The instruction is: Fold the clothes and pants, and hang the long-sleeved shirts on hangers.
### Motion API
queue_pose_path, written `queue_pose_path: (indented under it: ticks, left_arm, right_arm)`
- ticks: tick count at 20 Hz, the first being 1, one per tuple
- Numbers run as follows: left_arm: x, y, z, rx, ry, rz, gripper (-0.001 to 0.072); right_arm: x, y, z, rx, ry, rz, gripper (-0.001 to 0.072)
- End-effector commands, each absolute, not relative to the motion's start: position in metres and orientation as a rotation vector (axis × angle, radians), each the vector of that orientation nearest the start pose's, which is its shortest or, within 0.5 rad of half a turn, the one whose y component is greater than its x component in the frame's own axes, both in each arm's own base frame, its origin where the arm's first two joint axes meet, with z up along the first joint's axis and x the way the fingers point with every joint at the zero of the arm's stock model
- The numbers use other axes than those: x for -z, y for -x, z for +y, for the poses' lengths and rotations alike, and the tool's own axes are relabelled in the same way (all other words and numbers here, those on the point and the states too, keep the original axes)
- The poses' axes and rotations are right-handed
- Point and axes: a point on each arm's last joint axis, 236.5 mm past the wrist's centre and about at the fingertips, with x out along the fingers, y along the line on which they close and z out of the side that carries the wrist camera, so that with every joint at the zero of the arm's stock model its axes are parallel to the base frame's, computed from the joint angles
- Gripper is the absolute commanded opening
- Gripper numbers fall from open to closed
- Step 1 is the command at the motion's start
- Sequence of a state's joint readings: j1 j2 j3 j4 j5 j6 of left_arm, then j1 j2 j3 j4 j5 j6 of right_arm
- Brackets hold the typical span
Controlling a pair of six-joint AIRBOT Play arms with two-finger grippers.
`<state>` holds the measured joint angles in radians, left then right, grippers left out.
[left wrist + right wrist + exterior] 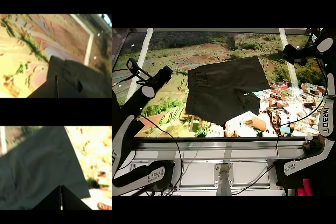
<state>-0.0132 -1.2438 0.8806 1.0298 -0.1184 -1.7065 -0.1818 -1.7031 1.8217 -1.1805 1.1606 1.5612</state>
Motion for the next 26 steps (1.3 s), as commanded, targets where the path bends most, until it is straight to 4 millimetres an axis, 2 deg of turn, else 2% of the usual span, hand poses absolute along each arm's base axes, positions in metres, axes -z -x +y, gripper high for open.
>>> queue_pose_path:
  ticks: [1,4,5,8,10,12,13,15,16,20,23,26]
  left_arm:
    - [-0.035,-0.455,-0.033,0.021,0.418,0.718,0.0008]
    - [0.004,-0.398,-0.054,0.190,0.242,1.002,0.0007]
    - [0.010,-0.387,-0.062,0.240,0.199,1.035,0.0008]
    - [0.022,-0.371,-0.075,0.326,0.115,1.060,0.0008]
    - [0.028,-0.364,-0.087,0.387,0.047,1.067,0.0008]
    - [0.028,-0.363,-0.094,0.408,0.031,1.066,0.0009]
    - [0.028,-0.362,-0.095,0.411,0.030,1.067,0.0010]
    - [0.028,-0.362,-0.095,0.409,0.034,1.068,0.0010]
    - [0.028,-0.362,-0.095,0.409,0.034,1.068,0.0010]
    - [0.028,-0.362,-0.095,0.409,0.034,1.068,0.0010]
    - [0.028,-0.362,-0.095,0.409,0.034,1.068,0.0010]
    - [0.028,-0.362,-0.095,0.409,0.034,1.068,0.0010]
  right_arm:
    - [-0.055,-0.480,-0.006,-0.315,-0.244,1.239,0.0002]
    - [-0.042,-0.451,0.038,-0.476,-0.314,1.232,0.0002]
    - [-0.032,-0.434,0.049,-0.508,-0.301,1.238,0.0002]
    - [0.005,-0.364,0.080,-0.607,-0.198,1.277,0.0002]
    - [0.028,-0.332,0.100,-0.679,-0.045,1.228,0.0003]
    - [0.045,-0.326,0.102,-0.669,0.136,1.189,0.0007]
    - [0.051,-0.326,0.101,-0.670,0.222,1.189,0.0059]
    - [0.056,-0.326,0.101,-0.678,0.341,1.184,0.0512]
    - [0.056,-0.325,0.103,-0.690,0.373,1.181,0.0559]
    - [0.058,-0.326,0.112,-0.764,0.528,1.131,0.0558]
    - [0.058,-0.328,0.121,-0.784,0.560,1.102,0.0552]
    - [0.067,-0.322,0.132,-0.822,0.578,1.122,0.0551]
